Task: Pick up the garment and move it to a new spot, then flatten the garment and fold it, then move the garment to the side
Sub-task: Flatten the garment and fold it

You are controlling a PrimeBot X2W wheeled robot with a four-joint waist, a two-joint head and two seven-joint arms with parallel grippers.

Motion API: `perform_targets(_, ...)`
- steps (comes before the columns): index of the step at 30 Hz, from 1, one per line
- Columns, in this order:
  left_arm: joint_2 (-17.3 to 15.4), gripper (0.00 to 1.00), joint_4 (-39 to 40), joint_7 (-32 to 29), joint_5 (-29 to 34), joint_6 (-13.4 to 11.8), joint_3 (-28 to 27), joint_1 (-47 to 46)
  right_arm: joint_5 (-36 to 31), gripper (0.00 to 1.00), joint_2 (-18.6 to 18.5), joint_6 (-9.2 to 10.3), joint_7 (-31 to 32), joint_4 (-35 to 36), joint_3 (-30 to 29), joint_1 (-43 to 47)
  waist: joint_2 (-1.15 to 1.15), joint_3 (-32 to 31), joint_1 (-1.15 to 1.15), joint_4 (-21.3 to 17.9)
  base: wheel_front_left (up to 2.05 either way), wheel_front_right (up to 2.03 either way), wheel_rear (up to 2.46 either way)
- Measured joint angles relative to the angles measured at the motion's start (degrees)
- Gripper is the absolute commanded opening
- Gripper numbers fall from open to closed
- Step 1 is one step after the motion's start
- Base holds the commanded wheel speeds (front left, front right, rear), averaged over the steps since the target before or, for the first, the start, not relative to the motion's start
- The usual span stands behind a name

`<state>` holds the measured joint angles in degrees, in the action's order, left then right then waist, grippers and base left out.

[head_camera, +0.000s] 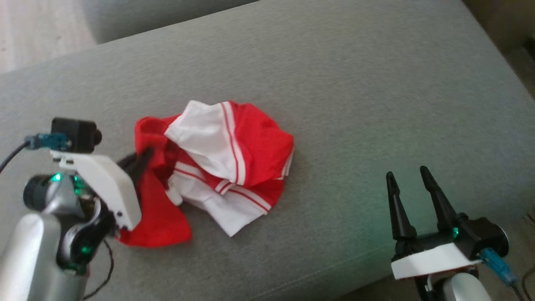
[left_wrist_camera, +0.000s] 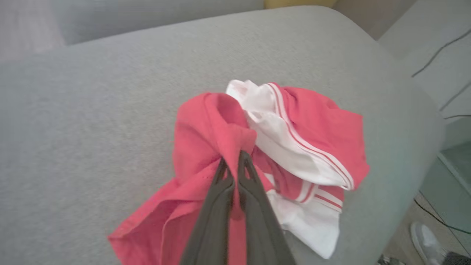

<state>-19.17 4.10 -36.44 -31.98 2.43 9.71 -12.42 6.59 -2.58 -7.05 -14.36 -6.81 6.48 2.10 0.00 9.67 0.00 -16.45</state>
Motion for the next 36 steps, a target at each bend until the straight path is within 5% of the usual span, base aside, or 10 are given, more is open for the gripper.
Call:
perform_targets(6,-2.38,0.0,2.66,-1.88,-2.81,0.53,-2.02,5.46,0.58,1.0,0.0,0.0,0.0,-0.14,-0.36,1.32,0.0,-0.32,0.0,-2.15,0.0,0.0,0.0)
perform_targets(7,-2.31,0.11,3.35,-1.89,-3.61,0.56,-2.12,6.22,0.66,1.0,0.0,0.0,0.0,-0.14,-0.38,1.37,0.0,-0.42,0.0,-2.25,0.0,0.0,0.0)
perform_targets(8,-2.24,0.35,4.02,-1.88,-4.22,0.6,-2.14,6.88,0.67,1.0,0.0,0.0,0.0,-0.13,-0.41,1.36,0.0,-0.52,0.0,-2.3,0.0,0.0,0.0)
perform_targets(10,-2.21,1.0,5.36,-1.87,-4.78,0.59,-2.55,8.05,0.97,1.0,0.0,0.0,0.0,-0.13,-0.42,1.37,0.0,-0.63,0.0,-2.22,0.0,0.0,0.0)
perform_targets(33,-1.35,1.0,8.55,0.81,-3.9,-1.46,-3.18,10.47,0.89,1.0,0.0,0.0,0.0,-0.13,0.43,1.35,0.0,-0.47,0.0,-0.28,0.0,0.0,0.0)
perform_targets(34,-1.36,0.83,8.02,0.81,-3.9,-1.46,-3.18,10.31,0.89,1.0,0.0,0.0,0.0,-0.13,0.46,1.35,0.0,-0.32,0.0,-0.44,0.0,0.0,0.0)
perform_targets(36,-1.35,0.15,6.94,0.82,-3.9,-1.47,-3.22,9.54,0.9,1.0,0.0,0.0,0.0,-0.13,0.49,1.33,0.0,0.04,0.0,-0.73,0.0,0.0,0.0)
